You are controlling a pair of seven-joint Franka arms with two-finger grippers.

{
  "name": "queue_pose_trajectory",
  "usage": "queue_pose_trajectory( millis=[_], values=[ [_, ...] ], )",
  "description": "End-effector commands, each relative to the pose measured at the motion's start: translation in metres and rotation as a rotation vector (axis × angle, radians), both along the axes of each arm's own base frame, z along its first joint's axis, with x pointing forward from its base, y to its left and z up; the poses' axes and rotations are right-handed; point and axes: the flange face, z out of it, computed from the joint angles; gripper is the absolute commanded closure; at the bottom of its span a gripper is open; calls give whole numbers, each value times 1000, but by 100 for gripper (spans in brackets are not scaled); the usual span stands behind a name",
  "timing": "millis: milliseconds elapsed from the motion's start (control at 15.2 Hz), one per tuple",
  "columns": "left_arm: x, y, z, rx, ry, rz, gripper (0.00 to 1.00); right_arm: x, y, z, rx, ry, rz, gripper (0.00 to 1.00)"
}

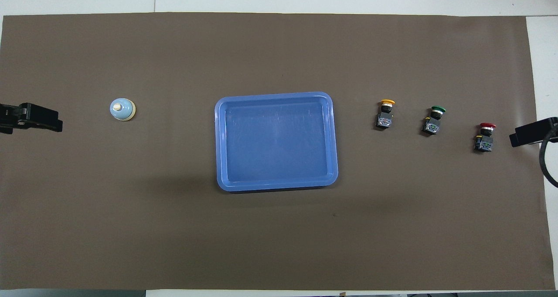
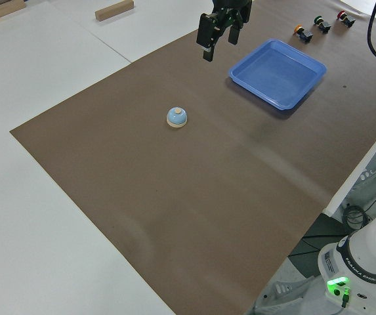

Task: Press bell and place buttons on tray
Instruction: 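Move the left gripper toward the white bell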

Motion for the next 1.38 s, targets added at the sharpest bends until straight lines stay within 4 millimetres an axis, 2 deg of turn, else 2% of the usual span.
queue_pose_trajectory(
  millis=[0, 197, 329, 394, 460, 592, 789, 1052, 1117, 1315],
  values=[
    [-3, -3, 5, 9, -2, 5, 0, -7, 0, 1, -12, 3, -6, 0],
    [-3, -9, 5, 9, 0, -7, 0, -7, -1, 1, -12, 3, -8, 0],
    [-6, -9, -2, 10, 0, -17, 0, -7, 0, 0, -12, 5, -6, 0],
    [-1, -10, -2, 9, -46, -19, 9, -7, 0, 1, -12, 3, -6, 0],
    [1, -11, -8, 9, -57, -22, 30, -8, -1, 0, -12, 5, -8, 0],
    [9, -19, -26, 9, -61, -27, 100, -8, -2, 0, -12, 5, -9, 0],
    [29, -11, -61, 6, -121, -9, 100, -8, -1, 0, -12, 5, -8, 0],
    [71, -9, -135, 9, -120, -15, 100, -7, 0, 1, -12, 3, -6, 0],
    [78, 1, -151, 9, -118, -2, 100, -7, 0, 1, -12, 3, -6, 0],
    [93, 5, -185, 8, -133, 3, 100, -7, 0, 1, -12, 3, -6, 0]
  ],
)
